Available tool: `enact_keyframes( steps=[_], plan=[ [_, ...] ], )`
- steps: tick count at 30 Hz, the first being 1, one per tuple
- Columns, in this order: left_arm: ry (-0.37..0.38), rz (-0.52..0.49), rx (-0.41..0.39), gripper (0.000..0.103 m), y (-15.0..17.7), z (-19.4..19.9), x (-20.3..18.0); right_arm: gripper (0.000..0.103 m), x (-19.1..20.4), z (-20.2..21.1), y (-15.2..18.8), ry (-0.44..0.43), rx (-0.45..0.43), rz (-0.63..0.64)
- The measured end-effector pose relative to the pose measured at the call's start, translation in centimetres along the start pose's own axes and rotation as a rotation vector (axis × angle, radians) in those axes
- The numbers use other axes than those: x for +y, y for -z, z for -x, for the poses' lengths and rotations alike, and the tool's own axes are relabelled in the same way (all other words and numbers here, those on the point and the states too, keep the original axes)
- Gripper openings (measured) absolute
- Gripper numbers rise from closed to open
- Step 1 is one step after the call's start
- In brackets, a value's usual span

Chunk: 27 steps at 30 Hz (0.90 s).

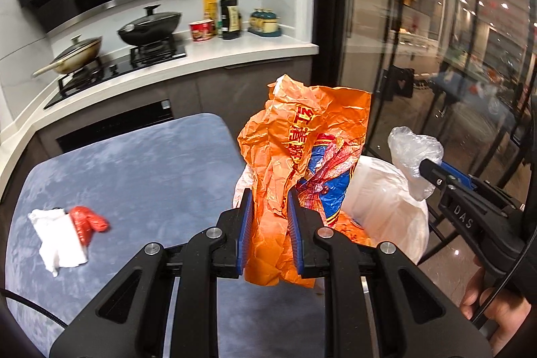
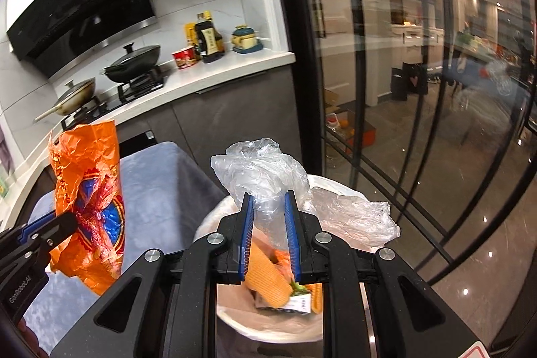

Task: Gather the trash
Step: 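Carry the orange printed bag and clear plastic bag over the trash bin, then open both tools to drop the two bags into the bin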

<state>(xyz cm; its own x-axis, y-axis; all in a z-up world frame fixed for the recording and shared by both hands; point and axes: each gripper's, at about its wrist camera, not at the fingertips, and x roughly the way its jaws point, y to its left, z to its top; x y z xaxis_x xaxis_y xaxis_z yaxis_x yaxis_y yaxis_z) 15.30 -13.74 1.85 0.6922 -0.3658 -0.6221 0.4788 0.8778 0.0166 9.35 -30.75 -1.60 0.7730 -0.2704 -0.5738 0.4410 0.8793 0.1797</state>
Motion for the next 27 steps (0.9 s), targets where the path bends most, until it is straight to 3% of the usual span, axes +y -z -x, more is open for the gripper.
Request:
enact_keyframes(
  steps=[15, 27],
  plan=[
    [0.038, -0.064, 0.044, 0.020, -0.1, -2.8, -5.4, 0.018, -4.2, -0.9, 0.8, 0.038, 0.025, -0.053],
    [0.039, -0.066, 0.066, 0.022, -0.2, -3.8, -6.2, 0.021, -4.9, -1.2, 1.0, 0.040, 0.026, -0.076]
  ],
)
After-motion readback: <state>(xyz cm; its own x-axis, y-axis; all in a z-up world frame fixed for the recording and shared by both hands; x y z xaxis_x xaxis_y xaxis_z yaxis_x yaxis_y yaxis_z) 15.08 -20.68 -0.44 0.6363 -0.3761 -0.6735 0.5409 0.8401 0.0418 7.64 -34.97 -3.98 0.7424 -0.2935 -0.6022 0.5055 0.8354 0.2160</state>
